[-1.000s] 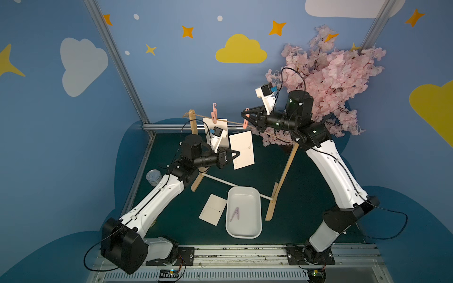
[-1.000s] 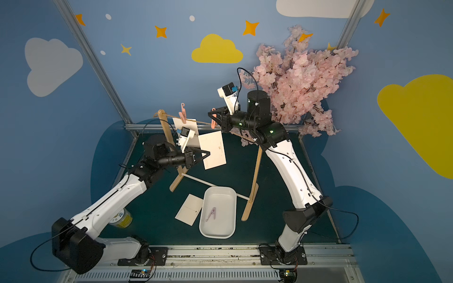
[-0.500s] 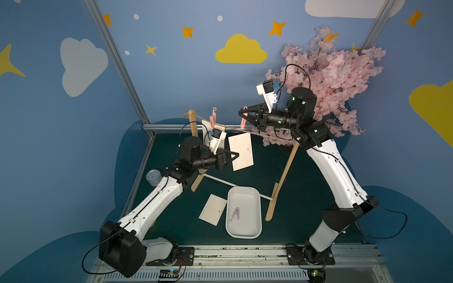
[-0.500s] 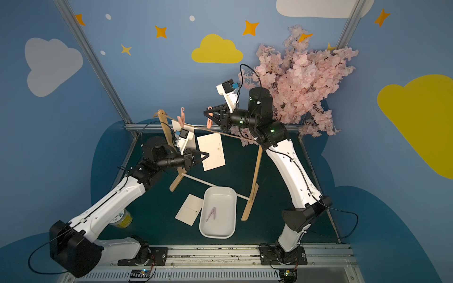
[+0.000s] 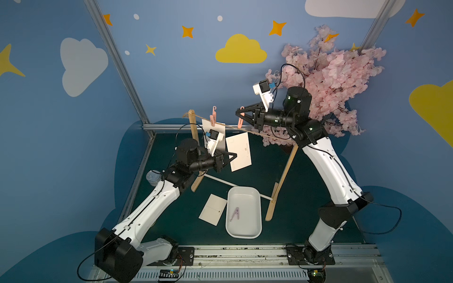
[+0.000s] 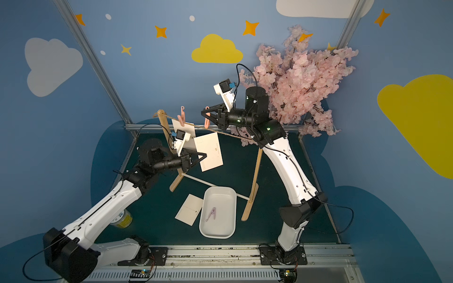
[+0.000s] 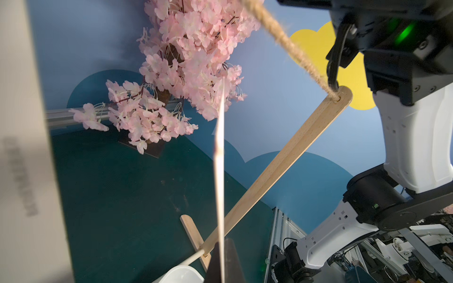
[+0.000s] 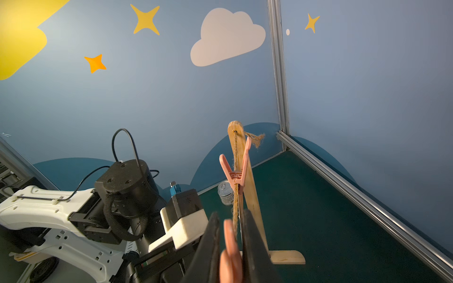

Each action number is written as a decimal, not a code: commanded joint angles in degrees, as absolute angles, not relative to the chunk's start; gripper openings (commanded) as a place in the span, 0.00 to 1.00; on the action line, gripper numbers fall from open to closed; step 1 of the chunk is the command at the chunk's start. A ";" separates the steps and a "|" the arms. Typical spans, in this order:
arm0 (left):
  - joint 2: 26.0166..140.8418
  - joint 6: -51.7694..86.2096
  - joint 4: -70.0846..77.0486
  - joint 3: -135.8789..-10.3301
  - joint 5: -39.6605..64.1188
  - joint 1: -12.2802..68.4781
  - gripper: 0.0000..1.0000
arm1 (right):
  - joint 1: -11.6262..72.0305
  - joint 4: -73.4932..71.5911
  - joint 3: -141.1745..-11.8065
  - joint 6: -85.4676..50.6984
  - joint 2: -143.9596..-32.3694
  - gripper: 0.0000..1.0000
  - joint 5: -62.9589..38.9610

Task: Remove the postcards from the strings
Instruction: Remove the clamp from the clothesline, then place the clamp in the storage box, then place the postcard on the postcard.

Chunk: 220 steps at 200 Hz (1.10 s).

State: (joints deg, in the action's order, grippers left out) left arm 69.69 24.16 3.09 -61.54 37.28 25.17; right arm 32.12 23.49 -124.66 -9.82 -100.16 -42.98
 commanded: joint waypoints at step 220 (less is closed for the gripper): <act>41.25 40.77 -17.48 -33.27 23.33 24.80 0.04 | 47.02 13.76 -55.66 -12.25 -59.08 0.00 -26.45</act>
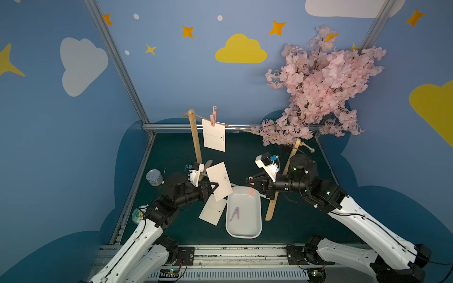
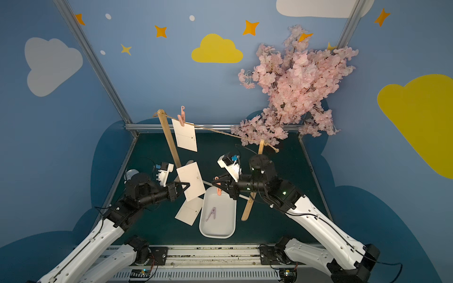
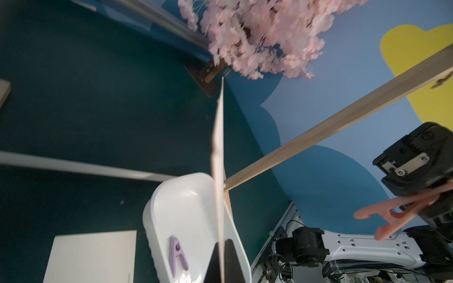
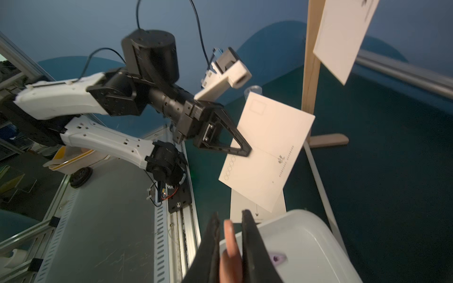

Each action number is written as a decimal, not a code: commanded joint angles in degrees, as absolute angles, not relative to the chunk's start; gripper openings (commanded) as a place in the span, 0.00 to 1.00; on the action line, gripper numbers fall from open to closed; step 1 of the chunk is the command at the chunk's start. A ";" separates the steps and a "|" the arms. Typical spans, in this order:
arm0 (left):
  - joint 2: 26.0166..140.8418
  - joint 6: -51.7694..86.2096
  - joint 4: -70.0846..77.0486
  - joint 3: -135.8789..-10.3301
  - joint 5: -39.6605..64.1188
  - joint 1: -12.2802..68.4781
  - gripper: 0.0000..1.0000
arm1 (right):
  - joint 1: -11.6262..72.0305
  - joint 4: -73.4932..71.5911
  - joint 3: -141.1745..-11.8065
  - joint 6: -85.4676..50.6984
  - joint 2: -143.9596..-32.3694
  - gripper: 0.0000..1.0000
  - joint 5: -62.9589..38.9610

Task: Remove the postcards from the strings
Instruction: Place the postcard on the postcard.

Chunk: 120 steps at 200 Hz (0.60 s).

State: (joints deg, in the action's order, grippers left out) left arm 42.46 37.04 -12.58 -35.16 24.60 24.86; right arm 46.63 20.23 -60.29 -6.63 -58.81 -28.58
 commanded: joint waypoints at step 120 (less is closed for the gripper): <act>45.52 46.76 -17.96 -25.41 20.91 24.75 0.03 | 48.59 0.05 -39.72 -20.96 -69.12 0.00 -22.42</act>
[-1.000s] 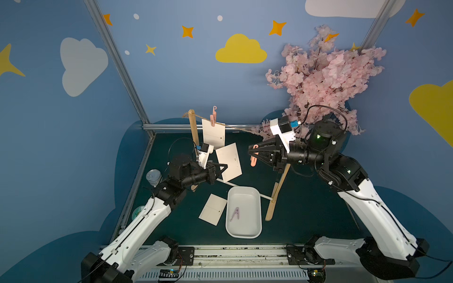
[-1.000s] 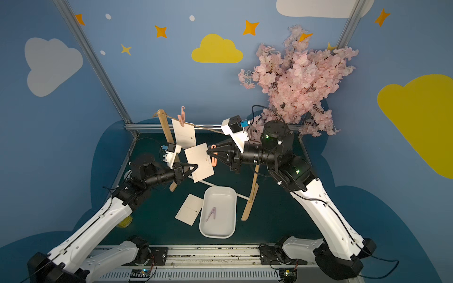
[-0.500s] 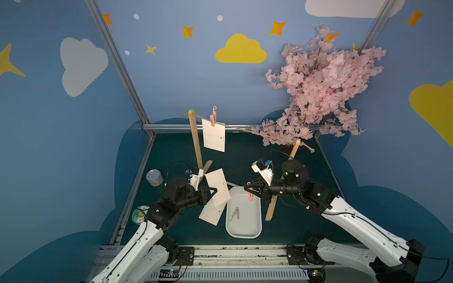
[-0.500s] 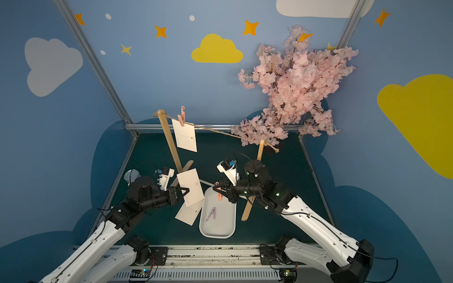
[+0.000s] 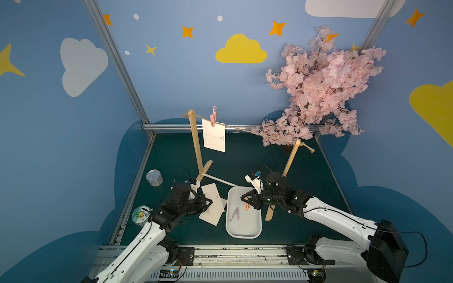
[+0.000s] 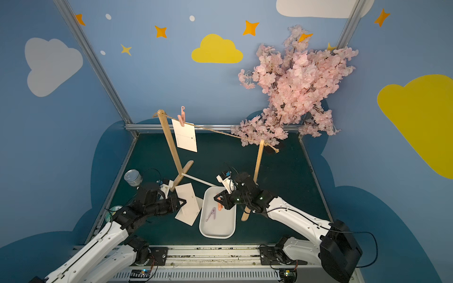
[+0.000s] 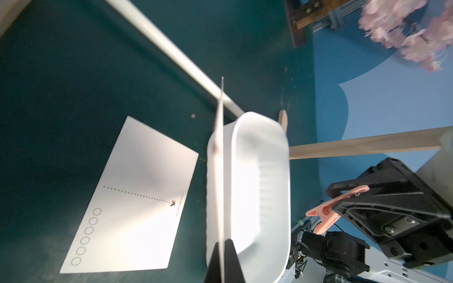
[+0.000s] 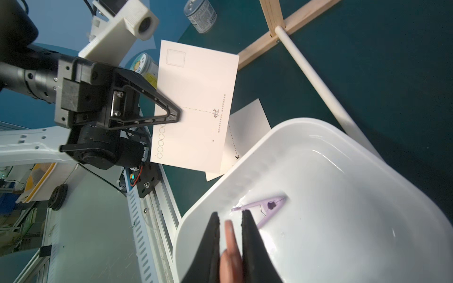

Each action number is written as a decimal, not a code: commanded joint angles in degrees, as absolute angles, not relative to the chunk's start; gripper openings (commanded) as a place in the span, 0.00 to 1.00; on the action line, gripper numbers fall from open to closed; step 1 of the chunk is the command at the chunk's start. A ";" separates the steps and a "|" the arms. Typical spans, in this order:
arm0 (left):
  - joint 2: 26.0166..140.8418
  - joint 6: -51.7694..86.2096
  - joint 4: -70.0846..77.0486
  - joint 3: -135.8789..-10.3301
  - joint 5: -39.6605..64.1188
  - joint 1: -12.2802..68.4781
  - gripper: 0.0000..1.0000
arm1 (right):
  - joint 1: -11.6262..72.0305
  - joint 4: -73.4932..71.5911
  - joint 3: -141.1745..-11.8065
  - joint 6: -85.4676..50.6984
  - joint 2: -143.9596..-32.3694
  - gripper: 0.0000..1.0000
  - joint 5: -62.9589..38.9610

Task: Remove the postcards from the strings
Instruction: Place the postcard on the postcard.

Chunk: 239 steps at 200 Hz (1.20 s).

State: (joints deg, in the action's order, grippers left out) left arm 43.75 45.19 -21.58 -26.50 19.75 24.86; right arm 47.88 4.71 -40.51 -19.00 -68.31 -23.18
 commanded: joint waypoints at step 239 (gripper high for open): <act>41.09 47.92 -18.60 -20.71 11.03 24.74 0.54 | 53.09 0.21 -41.35 -20.03 -78.97 0.57 -16.78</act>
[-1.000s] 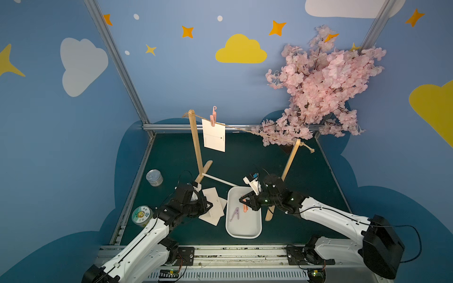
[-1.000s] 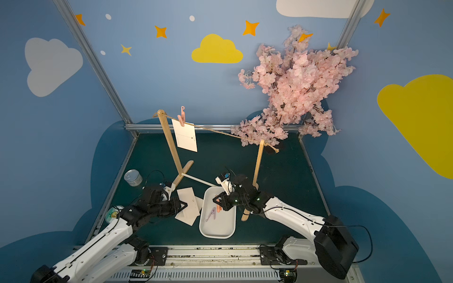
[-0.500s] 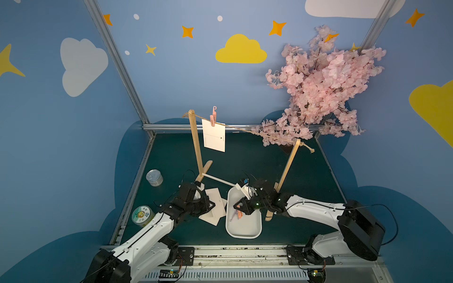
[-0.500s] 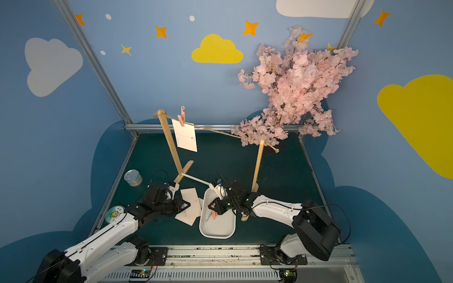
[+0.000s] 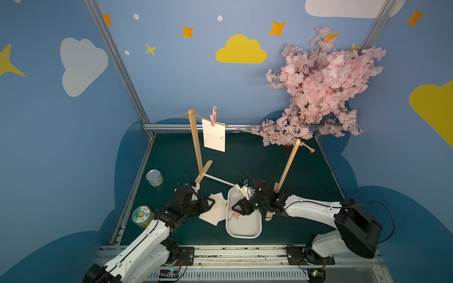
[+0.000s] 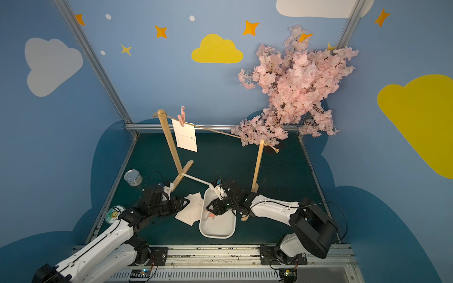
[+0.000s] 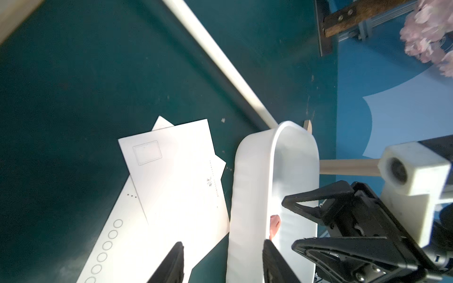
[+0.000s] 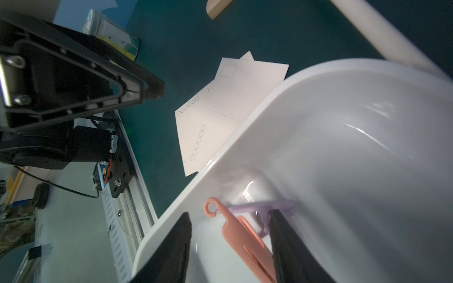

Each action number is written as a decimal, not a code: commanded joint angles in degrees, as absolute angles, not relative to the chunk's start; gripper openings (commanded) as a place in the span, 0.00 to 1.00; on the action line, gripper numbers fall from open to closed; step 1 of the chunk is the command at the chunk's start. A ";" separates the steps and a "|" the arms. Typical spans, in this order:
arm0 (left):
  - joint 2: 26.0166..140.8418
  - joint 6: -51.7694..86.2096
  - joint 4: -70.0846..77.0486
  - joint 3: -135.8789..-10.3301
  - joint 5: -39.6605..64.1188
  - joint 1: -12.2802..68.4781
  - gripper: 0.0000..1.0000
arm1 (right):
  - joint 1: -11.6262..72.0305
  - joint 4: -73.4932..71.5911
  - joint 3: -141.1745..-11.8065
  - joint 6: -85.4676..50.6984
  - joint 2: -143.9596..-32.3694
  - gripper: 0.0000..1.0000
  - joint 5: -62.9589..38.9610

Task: Remove the postcards from the strings
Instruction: Place the postcard on the postcard, then pinch the postcard on the clothesline.

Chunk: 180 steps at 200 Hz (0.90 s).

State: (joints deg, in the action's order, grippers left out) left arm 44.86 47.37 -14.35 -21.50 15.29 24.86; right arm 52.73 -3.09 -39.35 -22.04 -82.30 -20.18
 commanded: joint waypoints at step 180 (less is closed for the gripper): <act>53.56 28.78 -16.61 -58.23 8.88 21.21 0.91 | 49.08 24.34 -95.01 -5.44 -77.92 0.82 -31.53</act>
State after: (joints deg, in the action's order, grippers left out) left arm 49.28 34.11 -17.19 -52.53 7.49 22.98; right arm 50.46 19.11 -87.22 -7.97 -74.35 -26.26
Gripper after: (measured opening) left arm 0.897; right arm 0.809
